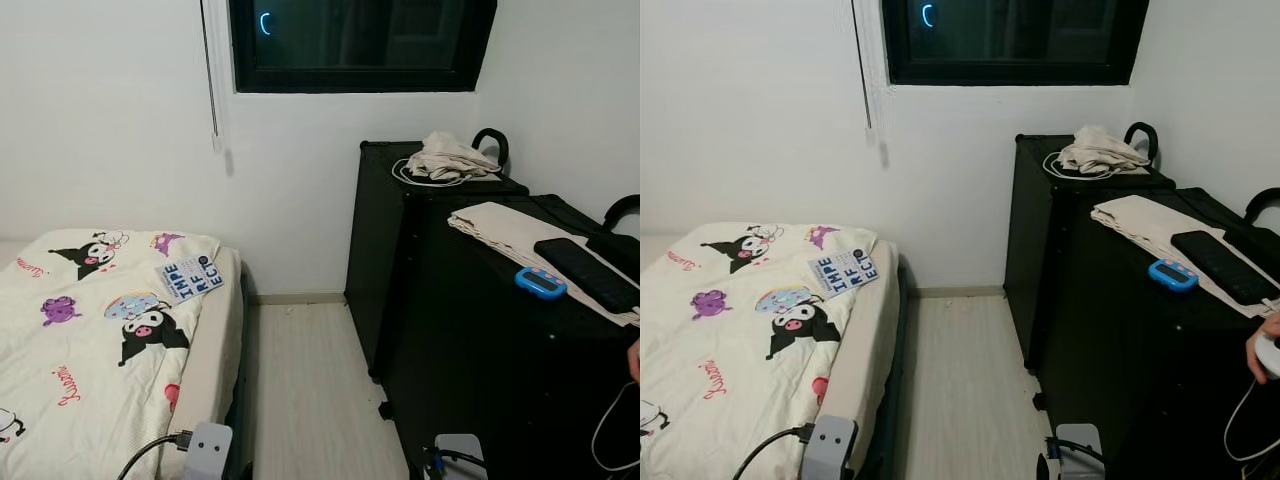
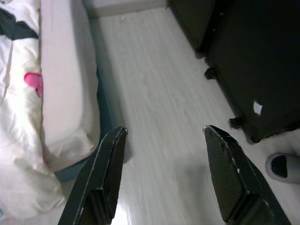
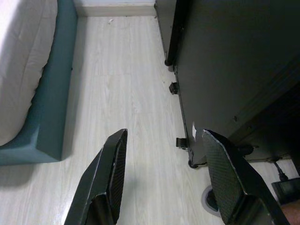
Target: Clean up the room
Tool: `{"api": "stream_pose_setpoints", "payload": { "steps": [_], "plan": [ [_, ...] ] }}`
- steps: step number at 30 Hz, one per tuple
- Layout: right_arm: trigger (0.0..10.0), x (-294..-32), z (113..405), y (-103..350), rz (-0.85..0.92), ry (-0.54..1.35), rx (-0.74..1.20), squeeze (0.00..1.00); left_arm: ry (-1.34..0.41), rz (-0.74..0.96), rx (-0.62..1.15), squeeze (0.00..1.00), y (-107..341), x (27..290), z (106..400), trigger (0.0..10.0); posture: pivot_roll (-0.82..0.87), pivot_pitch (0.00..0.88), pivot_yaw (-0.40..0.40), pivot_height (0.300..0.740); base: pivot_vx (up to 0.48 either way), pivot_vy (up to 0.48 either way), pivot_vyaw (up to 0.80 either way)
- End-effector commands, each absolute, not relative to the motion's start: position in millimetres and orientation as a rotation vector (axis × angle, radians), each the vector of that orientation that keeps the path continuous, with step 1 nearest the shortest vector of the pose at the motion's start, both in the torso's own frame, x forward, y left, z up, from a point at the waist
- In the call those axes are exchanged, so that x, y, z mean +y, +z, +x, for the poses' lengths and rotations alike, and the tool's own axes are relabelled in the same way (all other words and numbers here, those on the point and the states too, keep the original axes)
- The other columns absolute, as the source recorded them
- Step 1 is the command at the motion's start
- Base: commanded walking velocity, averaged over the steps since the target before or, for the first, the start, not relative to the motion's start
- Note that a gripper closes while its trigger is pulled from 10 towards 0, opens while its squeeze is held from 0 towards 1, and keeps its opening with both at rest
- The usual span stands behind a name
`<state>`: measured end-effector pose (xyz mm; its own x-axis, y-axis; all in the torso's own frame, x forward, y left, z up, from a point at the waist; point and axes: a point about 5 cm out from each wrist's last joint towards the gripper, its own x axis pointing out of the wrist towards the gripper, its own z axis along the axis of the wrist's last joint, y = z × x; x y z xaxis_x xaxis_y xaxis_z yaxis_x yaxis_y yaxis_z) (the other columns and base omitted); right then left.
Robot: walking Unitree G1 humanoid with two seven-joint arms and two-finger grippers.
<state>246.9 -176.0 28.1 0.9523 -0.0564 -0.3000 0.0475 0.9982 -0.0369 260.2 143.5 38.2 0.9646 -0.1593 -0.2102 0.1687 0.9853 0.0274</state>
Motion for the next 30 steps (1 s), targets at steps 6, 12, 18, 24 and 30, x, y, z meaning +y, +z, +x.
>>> {"api": "stream_pose_setpoints", "payload": {
  "steps": [6, 12, 18, 24, 30],
  "plan": [
    [10.0, -178.3, 244.5, 26.6, -0.019, -0.066, 0.316, 0.0, -0.183, 0.045, 0.193, 0.0, 39.6, 141.2, 259.0, 10.0, -0.02, 0.131, -0.021, 0.74, 0.361, 0.0, 0.0],
    [10.0, -178.5, 244.8, 27.0, -0.019, -0.068, 0.315, 0.0, -0.186, 0.039, 0.191, 0.0, 40.2, 140.6, 259.9, 10.0, -0.02, 0.13, -0.019, 0.74, 0.392, 0.0, 0.0],
    [10.0, -178.7, 244.8, 27.0, -0.019, -0.07, 0.315, 0.0, -0.188, 0.034, 0.189, 0.0, 40.1, 141.7, 259.4, 10.0, -0.02, 0.13, -0.02, 0.74, 0.393, 0.0, 0.0],
    [10.0, -177.5, 245.0, 27.4, -0.02, -0.065, 0.313, 0.0, -0.187, 0.031, 0.192, 0.0, 39.9, 142.0, 259.1, 10.0, -0.02, 0.129, -0.02, 0.74, 0.381, 0.0, 0.0],
    [10.0, -176.8, 244.6, 27.8, -0.022, -0.063, 0.312, 0.0, -0.183, 0.03, 0.199, 0.0, 39.3, 142.4, 258.5, 10.0, -0.02, 0.13, -0.02, 0.74, 0.169, 0.0, 0.0]
  ]
}}
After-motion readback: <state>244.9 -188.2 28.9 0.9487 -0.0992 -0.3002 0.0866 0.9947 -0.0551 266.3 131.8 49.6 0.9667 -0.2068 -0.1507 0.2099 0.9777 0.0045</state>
